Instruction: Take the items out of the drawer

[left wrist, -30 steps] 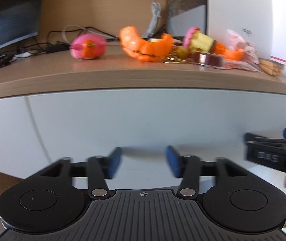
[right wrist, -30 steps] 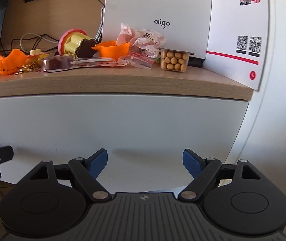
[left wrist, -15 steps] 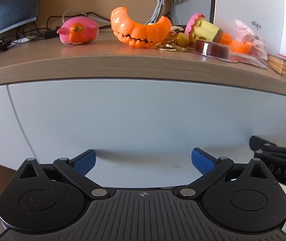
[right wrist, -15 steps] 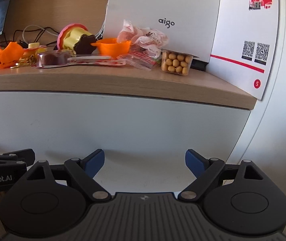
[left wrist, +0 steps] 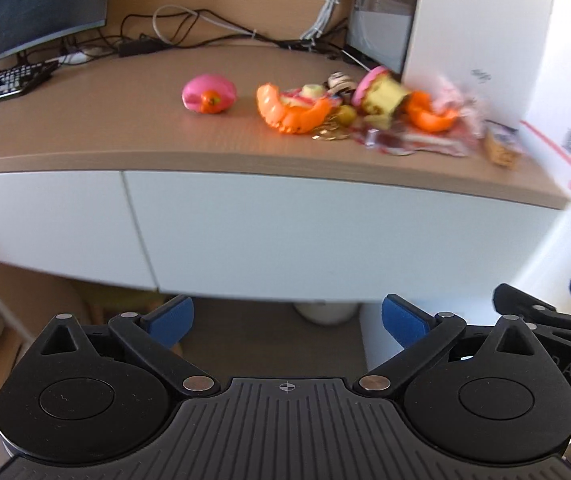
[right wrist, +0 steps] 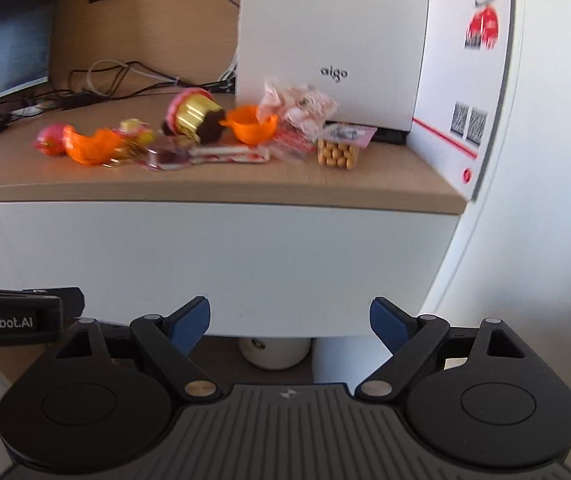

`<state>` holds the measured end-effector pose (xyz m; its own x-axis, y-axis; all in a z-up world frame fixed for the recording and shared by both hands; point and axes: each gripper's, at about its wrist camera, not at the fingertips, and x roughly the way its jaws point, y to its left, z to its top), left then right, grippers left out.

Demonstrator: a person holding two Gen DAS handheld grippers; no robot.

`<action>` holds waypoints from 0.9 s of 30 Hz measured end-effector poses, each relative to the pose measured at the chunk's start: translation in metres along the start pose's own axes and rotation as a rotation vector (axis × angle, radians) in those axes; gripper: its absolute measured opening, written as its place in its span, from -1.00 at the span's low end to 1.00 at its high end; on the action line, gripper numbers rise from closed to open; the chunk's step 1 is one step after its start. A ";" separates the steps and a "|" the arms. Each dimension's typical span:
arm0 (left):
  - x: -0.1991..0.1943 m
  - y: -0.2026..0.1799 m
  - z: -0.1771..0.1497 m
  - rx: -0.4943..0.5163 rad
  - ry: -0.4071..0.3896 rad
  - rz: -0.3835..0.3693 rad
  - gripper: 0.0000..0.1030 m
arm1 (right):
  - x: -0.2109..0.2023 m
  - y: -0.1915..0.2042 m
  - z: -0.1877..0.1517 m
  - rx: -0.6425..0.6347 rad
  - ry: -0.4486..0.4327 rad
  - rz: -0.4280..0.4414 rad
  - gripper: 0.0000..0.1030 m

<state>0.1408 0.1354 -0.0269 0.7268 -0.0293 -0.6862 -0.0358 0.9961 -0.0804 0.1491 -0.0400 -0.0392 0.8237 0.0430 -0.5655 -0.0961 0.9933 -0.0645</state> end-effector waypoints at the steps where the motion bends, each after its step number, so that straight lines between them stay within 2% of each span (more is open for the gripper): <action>1: -0.014 -0.002 0.002 -0.001 0.010 0.002 1.00 | -0.013 -0.002 0.008 -0.003 0.023 0.011 0.71; 5: -0.058 -0.014 0.009 0.016 0.023 0.004 1.00 | -0.066 -0.007 0.025 -0.009 0.093 0.020 0.71; 9: -0.077 -0.017 0.021 -0.033 0.055 0.027 1.00 | -0.086 -0.018 0.039 -0.005 0.176 0.025 0.71; 17: -0.075 -0.037 0.040 0.013 0.067 0.075 1.00 | -0.070 -0.030 0.057 0.031 0.268 0.049 0.71; 19: -0.069 -0.042 0.040 0.031 0.086 0.079 1.00 | -0.067 -0.036 0.058 0.060 0.276 0.065 0.71; 23: -0.061 -0.051 0.033 0.082 0.118 0.078 0.99 | -0.064 -0.038 0.057 0.056 0.282 0.045 0.71; 27: -0.062 -0.048 0.027 0.083 0.124 0.085 0.99 | -0.063 -0.037 0.056 0.041 0.286 0.037 0.71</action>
<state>0.1158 0.0913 0.0395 0.6330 0.0504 -0.7725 -0.0326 0.9987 0.0384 0.1324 -0.0734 0.0452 0.6284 0.0527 -0.7761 -0.0953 0.9954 -0.0097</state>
